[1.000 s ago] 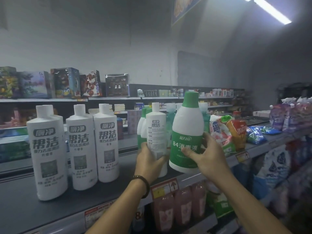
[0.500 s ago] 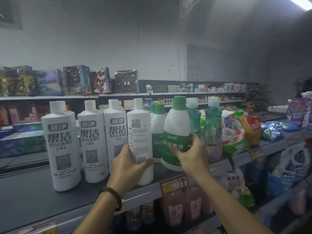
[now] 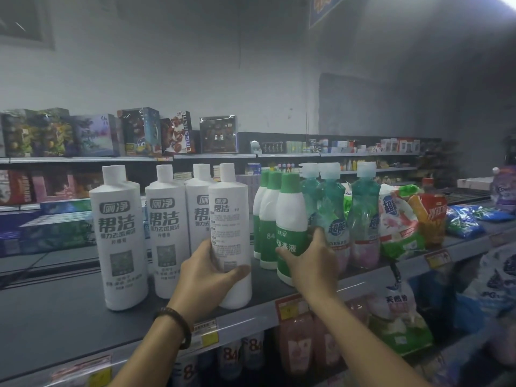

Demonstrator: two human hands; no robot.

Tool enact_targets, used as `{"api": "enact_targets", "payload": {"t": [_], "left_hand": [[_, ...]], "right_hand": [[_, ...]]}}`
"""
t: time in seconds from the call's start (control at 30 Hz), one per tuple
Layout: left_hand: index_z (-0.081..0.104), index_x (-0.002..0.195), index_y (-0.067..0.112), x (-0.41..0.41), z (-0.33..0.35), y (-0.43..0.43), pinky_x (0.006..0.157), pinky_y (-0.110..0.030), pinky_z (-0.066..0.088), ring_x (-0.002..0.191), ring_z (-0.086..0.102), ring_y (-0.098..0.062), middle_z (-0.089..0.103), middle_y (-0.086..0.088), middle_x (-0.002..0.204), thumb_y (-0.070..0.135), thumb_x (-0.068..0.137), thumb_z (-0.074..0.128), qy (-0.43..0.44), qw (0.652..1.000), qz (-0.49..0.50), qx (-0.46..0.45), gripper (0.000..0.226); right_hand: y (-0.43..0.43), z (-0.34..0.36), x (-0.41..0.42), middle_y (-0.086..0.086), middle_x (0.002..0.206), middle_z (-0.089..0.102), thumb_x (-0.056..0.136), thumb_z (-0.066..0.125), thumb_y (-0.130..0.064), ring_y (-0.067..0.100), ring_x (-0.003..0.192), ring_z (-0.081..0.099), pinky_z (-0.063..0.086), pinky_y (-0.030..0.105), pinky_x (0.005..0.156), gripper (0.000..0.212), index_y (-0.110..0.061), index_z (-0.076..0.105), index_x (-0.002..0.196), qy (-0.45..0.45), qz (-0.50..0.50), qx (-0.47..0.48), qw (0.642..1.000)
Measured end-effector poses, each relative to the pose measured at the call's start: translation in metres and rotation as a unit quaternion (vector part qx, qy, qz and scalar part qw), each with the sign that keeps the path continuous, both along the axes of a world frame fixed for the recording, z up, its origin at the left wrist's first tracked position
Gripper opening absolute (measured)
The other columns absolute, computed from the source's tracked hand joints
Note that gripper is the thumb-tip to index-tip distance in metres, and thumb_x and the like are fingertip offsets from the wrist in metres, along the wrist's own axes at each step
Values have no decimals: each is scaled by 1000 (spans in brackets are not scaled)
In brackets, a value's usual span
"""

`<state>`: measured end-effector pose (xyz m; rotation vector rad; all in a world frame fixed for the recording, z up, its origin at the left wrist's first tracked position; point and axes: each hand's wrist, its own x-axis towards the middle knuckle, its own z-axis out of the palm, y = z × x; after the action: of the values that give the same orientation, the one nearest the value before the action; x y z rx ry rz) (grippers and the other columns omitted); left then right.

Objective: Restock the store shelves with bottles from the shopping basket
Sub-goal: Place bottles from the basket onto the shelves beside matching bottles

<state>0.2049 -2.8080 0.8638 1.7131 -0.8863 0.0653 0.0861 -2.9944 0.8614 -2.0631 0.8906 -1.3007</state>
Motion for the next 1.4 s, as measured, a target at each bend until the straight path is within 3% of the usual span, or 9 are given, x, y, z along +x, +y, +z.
{"api": "enact_targets", "payload": {"t": [0.23,0.33,0.47,0.57,0.77,0.93,1.07,1.2,1.4], "left_hand": [[62,121,37,-2,-4,0,84,-18,59,105,69,4,74,22,113,35,75,95,0,1000,13,-10,57],[56,127,36,-7,-6,-2,79,-11,55,105,67,6,71,24,114,36,72,96,-2,999,26,-30,68],[58,122,36,-17,-4,-4,69,-6,54,92,68,13,72,23,106,40,66,98,-17,997,55,-50,68],[62,118,34,-22,-5,-5,67,-6,54,90,68,16,74,20,102,42,71,96,-21,995,66,-78,58],[68,121,32,-27,3,7,80,-21,63,94,75,4,80,11,106,36,76,95,-27,989,21,-145,53],[68,127,31,-26,34,25,89,-49,65,107,78,-22,80,0,118,41,74,96,30,980,-107,-167,61],[56,110,39,-38,37,26,70,-27,65,86,75,0,78,10,99,39,70,96,-73,980,84,-167,57],[46,109,39,-44,27,27,66,-43,63,83,72,-10,72,10,98,50,71,87,-151,969,154,-122,57],[57,136,40,-24,24,60,93,-38,64,116,73,-17,73,2,130,49,86,84,54,987,-140,-52,57]], "right_hand": [[5,-3,-2,11,132,60,83,90,-45,28,113,64,53,33,79,78,-12,45,138,35,-18,-41,998],[22,-6,-2,8,127,57,86,87,-34,25,115,56,50,39,94,58,-13,55,128,-85,-57,-165,981],[48,14,7,-7,112,60,90,82,-32,6,101,59,48,15,84,40,-24,56,119,-119,140,-83,979],[50,25,19,-6,115,66,87,83,-44,9,104,65,54,21,85,49,-26,57,125,-24,217,-30,975],[51,34,23,-9,115,77,71,84,-61,10,104,77,66,40,91,69,-35,62,130,-12,350,34,936],[59,54,22,4,119,79,81,88,-36,24,107,79,67,51,90,56,-16,66,128,-102,448,86,884],[81,67,25,-7,114,77,70,95,-54,13,99,78,67,40,84,64,-33,62,120,-102,383,43,917],[99,69,25,-21,109,75,62,95,-65,-3,95,74,63,20,78,67,-38,64,116,-92,303,-28,948],[85,68,18,-13,110,82,83,91,-29,13,100,80,69,36,78,35,-27,79,116,-147,406,34,901]]}}
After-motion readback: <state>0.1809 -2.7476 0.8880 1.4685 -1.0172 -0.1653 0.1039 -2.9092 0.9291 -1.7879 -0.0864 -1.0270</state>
